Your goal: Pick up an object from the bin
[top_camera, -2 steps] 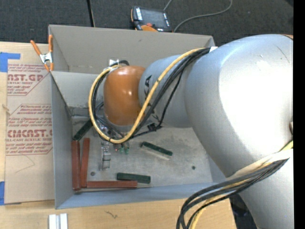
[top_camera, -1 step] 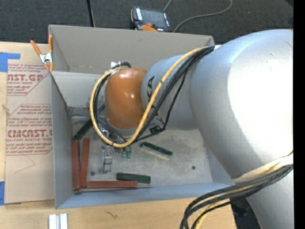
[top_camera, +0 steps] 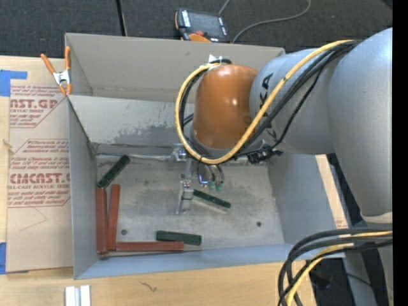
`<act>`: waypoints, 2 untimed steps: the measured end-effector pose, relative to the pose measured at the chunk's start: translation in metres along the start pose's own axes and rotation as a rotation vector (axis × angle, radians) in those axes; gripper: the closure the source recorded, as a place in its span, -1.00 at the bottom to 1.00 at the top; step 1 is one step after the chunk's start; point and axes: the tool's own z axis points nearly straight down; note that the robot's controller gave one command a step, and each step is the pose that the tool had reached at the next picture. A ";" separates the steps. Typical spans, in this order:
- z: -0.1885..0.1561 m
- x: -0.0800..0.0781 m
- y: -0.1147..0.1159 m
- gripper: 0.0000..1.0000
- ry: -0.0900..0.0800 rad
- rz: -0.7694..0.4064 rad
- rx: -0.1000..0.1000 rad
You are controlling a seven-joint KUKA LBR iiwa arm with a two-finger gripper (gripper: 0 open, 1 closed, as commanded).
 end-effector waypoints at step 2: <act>0.076 -0.045 -0.124 -1.00 0.004 0.093 -0.001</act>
Offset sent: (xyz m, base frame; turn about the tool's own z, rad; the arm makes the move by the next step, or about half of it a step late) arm 0.0040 -0.0545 -0.0758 0.1018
